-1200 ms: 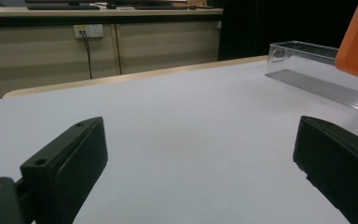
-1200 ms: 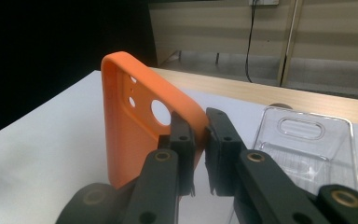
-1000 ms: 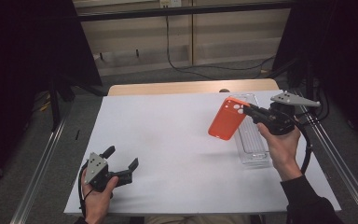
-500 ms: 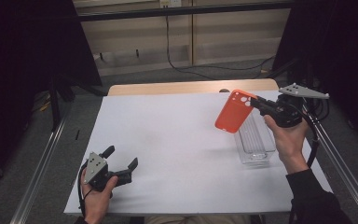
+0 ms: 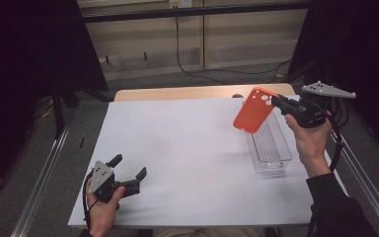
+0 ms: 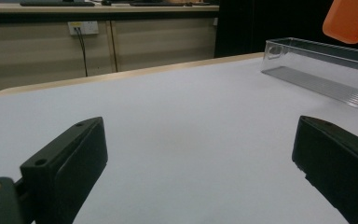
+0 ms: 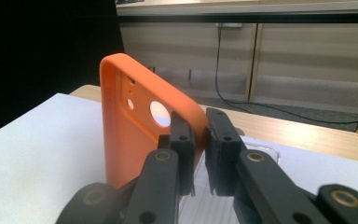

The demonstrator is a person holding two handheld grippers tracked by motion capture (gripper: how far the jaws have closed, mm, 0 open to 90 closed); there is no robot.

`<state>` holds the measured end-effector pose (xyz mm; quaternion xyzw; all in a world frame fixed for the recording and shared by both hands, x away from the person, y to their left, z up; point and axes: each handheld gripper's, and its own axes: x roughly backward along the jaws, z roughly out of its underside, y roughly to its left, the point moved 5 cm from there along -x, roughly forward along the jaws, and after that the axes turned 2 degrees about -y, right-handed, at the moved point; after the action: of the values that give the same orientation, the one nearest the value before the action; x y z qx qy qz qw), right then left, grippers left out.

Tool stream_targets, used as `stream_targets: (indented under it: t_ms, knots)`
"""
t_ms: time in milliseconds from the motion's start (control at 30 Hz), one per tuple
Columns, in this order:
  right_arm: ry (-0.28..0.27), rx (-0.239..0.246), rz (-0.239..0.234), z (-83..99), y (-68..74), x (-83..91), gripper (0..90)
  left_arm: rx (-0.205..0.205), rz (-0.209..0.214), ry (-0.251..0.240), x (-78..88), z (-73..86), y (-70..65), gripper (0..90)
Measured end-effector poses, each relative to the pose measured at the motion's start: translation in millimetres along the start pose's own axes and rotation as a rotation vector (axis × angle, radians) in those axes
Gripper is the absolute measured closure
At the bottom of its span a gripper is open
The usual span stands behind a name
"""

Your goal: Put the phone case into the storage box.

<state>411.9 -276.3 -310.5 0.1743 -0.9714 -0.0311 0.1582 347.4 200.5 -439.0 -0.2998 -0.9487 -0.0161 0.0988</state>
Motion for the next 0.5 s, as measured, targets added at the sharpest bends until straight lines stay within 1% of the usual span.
stream_targets:
  t_ms: [33,167,433,500]
  knots:
    - [-0.004,0.003,0.004,-0.5,-1.4,-0.7,82.8,-0.006,0.000,0.006,0.2,0.3,0.5,3.2]
    - [-0.007,0.009,0.014,-1.5,-5.9,-2.1,82.8,0.001,-0.002,0.001,0.1,0.0,0.8,3.2]
    - [-0.021,0.024,0.030,-4.6,-12.3,-4.4,82.7,-0.003,-0.001,0.000,0.0,-0.1,0.1,3.2]
    - [-0.022,0.025,0.041,-5.3,-14.4,-4.9,82.7,-0.004,-0.002,0.001,0.0,-0.2,0.3,3.2]
